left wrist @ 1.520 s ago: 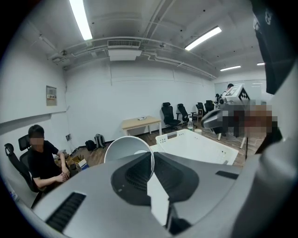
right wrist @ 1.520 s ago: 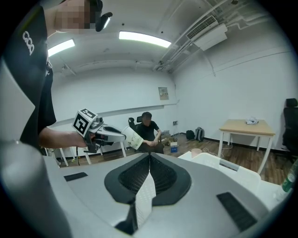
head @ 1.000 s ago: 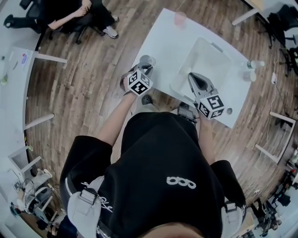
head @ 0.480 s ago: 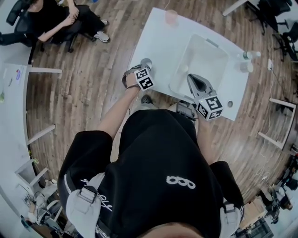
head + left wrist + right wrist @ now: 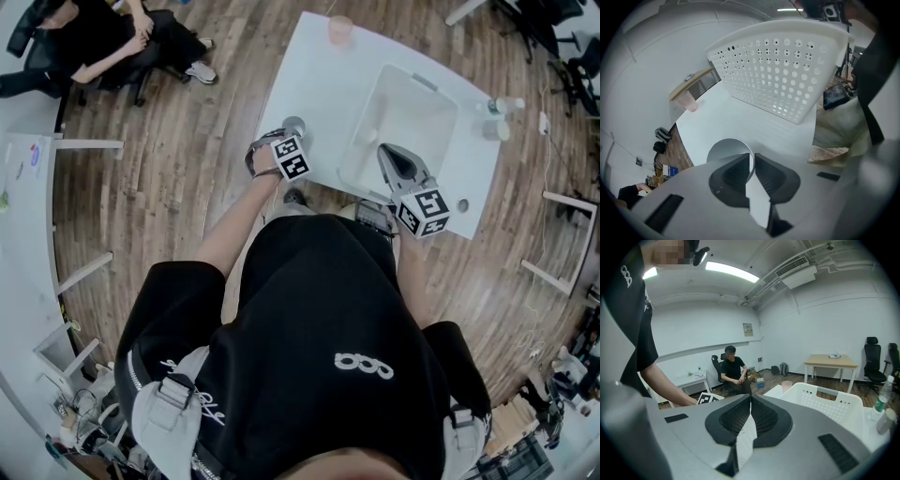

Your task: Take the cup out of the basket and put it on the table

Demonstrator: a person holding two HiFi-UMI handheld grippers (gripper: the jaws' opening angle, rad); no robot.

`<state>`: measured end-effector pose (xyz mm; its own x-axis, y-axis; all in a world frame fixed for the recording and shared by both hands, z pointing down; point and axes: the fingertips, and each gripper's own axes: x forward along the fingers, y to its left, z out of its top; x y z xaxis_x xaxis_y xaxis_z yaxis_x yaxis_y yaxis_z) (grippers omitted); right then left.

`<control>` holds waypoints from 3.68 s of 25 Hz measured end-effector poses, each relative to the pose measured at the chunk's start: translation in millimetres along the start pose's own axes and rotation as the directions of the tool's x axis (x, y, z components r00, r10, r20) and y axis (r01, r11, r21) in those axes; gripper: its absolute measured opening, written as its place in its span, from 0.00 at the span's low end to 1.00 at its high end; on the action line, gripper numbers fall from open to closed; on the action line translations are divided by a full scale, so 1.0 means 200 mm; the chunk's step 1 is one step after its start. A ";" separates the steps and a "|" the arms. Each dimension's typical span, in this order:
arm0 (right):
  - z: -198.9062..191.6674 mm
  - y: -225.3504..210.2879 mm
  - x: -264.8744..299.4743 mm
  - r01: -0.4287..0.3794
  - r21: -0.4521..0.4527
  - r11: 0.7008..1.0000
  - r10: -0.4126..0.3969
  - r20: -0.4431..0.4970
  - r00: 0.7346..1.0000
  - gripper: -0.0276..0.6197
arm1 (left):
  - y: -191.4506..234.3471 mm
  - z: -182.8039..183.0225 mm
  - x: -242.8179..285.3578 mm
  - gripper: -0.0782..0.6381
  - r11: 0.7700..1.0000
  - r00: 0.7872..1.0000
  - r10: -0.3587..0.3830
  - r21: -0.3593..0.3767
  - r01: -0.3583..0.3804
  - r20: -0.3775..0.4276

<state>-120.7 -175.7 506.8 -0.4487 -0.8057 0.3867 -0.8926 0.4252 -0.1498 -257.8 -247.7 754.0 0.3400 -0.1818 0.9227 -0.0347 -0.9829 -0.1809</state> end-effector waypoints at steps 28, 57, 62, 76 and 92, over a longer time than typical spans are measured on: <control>0.05 -0.17 -0.13 -0.177 -0.052 0.983 0.178 0.011 0.984 0.08 | 0.04 0.59 -1.02 0.12 0.856 0.833 0.353 -0.506 -0.104 0.426; -0.05 -0.50 -0.55 -0.205 -0.046 0.978 0.206 0.022 0.978 0.08 | -0.18 1.24 -1.21 0.12 0.817 0.642 0.401 -0.572 0.073 0.654; -0.05 -0.51 -0.58 -0.209 -0.053 0.976 0.211 0.021 0.977 0.08 | -0.22 1.26 -1.21 0.12 0.817 0.637 0.404 -0.573 0.072 0.656; -0.13 -0.51 -0.34 -0.293 -0.187 0.938 0.261 -0.179 0.949 0.09 | -0.24 1.19 -1.23 0.12 0.772 0.624 0.451 -0.630 0.086 0.638; -0.82 -0.43 0.48 -0.556 -0.328 0.764 0.258 -0.635 0.729 0.45 | -0.37 0.95 -1.21 0.12 0.638 0.609 0.570 -0.764 0.094 0.552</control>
<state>-80.0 -221.0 705.5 -0.5291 -0.2157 0.8207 -0.4183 0.9078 -0.0311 -158.6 -125.4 478.8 0.7055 -0.6550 0.2705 -0.7081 -0.6671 0.2315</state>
